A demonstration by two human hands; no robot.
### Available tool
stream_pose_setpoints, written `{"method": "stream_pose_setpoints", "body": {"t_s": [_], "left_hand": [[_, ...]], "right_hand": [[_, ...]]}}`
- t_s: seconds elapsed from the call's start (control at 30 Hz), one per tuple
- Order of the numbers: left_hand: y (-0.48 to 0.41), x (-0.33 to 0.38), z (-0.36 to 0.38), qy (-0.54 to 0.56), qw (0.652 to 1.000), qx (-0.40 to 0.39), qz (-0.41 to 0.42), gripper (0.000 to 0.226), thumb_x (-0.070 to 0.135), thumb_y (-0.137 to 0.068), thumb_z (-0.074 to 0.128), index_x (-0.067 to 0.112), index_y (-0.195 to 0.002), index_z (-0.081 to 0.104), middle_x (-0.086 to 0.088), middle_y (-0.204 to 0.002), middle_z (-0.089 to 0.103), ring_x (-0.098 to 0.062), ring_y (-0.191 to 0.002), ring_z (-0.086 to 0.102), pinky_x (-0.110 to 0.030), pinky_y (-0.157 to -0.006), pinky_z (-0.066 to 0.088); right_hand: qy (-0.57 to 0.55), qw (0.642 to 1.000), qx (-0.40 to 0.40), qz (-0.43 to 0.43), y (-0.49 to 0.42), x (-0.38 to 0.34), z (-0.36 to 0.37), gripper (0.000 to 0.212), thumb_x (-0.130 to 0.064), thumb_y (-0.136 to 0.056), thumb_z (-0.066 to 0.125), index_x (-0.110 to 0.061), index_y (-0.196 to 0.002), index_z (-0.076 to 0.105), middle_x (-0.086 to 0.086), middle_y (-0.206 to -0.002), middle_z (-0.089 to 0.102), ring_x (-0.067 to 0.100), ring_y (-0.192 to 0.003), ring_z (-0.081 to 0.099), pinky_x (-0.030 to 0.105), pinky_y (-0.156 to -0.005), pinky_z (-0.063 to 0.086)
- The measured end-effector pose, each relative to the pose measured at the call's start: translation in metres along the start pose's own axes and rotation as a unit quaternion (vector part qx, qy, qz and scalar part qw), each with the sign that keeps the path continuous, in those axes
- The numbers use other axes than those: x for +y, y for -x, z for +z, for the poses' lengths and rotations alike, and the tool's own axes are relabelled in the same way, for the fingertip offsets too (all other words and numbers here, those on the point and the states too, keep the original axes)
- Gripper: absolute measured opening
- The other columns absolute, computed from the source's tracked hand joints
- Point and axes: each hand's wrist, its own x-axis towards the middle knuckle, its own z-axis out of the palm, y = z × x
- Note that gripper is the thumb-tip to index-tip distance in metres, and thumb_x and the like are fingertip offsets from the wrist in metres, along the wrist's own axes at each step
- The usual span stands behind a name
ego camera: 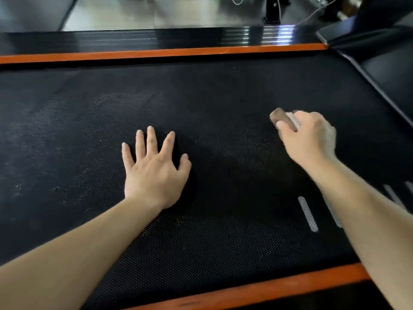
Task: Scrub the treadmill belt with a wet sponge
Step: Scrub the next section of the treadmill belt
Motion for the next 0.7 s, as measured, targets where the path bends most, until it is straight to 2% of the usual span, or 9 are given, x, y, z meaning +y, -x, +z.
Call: {"method": "stream_pose_setpoints", "body": {"t_s": [0.1, 0.17, 0.2, 0.3, 0.33, 0.43, 0.5, 0.6, 0.7], "left_hand": [[0.000, 0.000, 0.001, -0.003, 1.000, 0.000, -0.001, 0.069, 0.062, -0.100, 0.022, 0.034, -0.162, 0.011, -0.010, -0.172, -0.005, -0.026, -0.157, -0.014, -0.055, -0.125, -0.010], [0.000, 0.000, 0.000, -0.006, 1.000, 0.004, -0.001, 0.069, 0.061, -0.100, 0.022, 0.034, -0.162, 0.012, -0.010, -0.172, -0.005, -0.027, -0.158, -0.013, -0.056, -0.125, -0.009], [0.000, 0.000, 0.000, -0.007, 1.000, 0.006, -0.002, 0.069, 0.061, -0.100, 0.023, 0.034, -0.162, 0.012, -0.011, -0.172, -0.004, -0.027, -0.158, -0.013, -0.056, -0.125, -0.009], [0.000, 0.000, 0.000, -0.006, 1.000, 0.005, -0.001, 0.069, 0.061, -0.100, 0.024, 0.033, -0.162, 0.014, -0.011, -0.172, -0.003, -0.028, -0.158, -0.012, -0.056, -0.125, -0.009], [0.000, 0.000, 0.001, -0.005, 1.000, 0.005, -0.001, 0.069, 0.061, -0.099, 0.024, 0.033, -0.162, 0.015, -0.011, -0.172, -0.002, -0.028, -0.158, -0.012, -0.057, -0.125, -0.009], [0.000, 0.001, 0.001, -0.003, 1.000, 0.009, 0.001, 0.069, 0.061, -0.100, 0.025, 0.032, -0.162, 0.016, -0.012, -0.172, -0.001, -0.029, -0.158, -0.010, -0.057, -0.125, -0.008], [0.001, 0.001, 0.000, -0.002, 1.000, 0.011, 0.000, 0.068, 0.060, -0.101, 0.026, 0.031, -0.162, 0.017, -0.013, -0.172, 0.000, -0.029, -0.158, -0.009, -0.057, -0.125, -0.008], [0.000, 0.001, -0.002, 0.007, 1.000, 0.013, 0.001, 0.067, 0.059, -0.101, 0.028, 0.030, -0.161, 0.020, -0.014, -0.171, 0.002, -0.030, -0.158, -0.009, -0.057, -0.125, -0.008], [0.002, 0.000, -0.004, 0.026, 1.000, 0.011, -0.004, 0.066, 0.060, -0.101, 0.032, 0.030, -0.160, 0.025, -0.013, -0.171, 0.004, -0.029, -0.158, -0.007, -0.056, -0.125, -0.009]], "right_hand": [[-0.066, 0.988, -0.052, -0.129, 0.064, -0.022, -0.005, 0.053, -0.063, -0.090, 0.044, -0.016, -0.082, 0.067, 0.003, -0.078, 0.059, 0.024, -0.072, 0.056, 0.038, -0.072, 0.044], [-0.054, 0.979, -0.085, -0.176, 0.088, -0.012, -0.017, 0.047, -0.061, -0.090, 0.047, -0.019, -0.076, 0.065, -0.005, -0.071, 0.051, 0.021, -0.067, 0.054, 0.038, -0.069, 0.043], [-0.030, 0.983, -0.071, -0.167, 0.081, -0.001, -0.020, 0.046, -0.059, -0.091, 0.049, -0.019, -0.075, 0.064, -0.006, -0.070, 0.049, 0.024, -0.067, 0.056, 0.040, -0.070, 0.045], [0.002, 0.999, -0.025, -0.026, 0.055, 0.026, -0.028, 0.038, -0.049, -0.092, 0.061, -0.012, -0.086, 0.067, 0.001, -0.076, 0.047, 0.038, -0.080, 0.062, 0.044, -0.077, 0.047], [-0.008, 1.000, -0.020, -0.020, 0.062, 0.026, -0.030, 0.035, -0.046, -0.092, 0.064, -0.011, -0.085, 0.066, 0.002, -0.077, 0.046, 0.038, -0.078, 0.061, 0.042, -0.075, 0.046], [-0.044, 0.985, -0.078, -0.145, 0.121, 0.007, -0.047, 0.032, -0.043, -0.087, 0.070, -0.018, -0.070, 0.060, -0.006, -0.070, 0.047, 0.019, -0.057, 0.050, 0.025, -0.056, 0.032], [-0.052, 0.969, -0.152, -0.187, 0.139, 0.012, -0.058, 0.028, -0.044, -0.082, 0.073, -0.027, -0.067, 0.057, -0.009, -0.070, 0.047, 0.013, -0.056, 0.048, 0.019, -0.055, 0.026], [-0.024, 0.986, -0.098, -0.134, 0.113, 0.037, -0.062, 0.031, -0.042, -0.085, 0.073, -0.027, -0.066, 0.053, -0.006, -0.070, 0.047, 0.021, -0.063, 0.053, 0.027, -0.057, 0.030], [-0.011, 0.994, -0.083, -0.076, 0.121, 0.041, -0.063, 0.033, -0.048, -0.087, 0.068, -0.020, -0.071, 0.059, -0.002, -0.074, 0.049, 0.025, -0.072, 0.055, 0.032, -0.064, 0.032]]}}
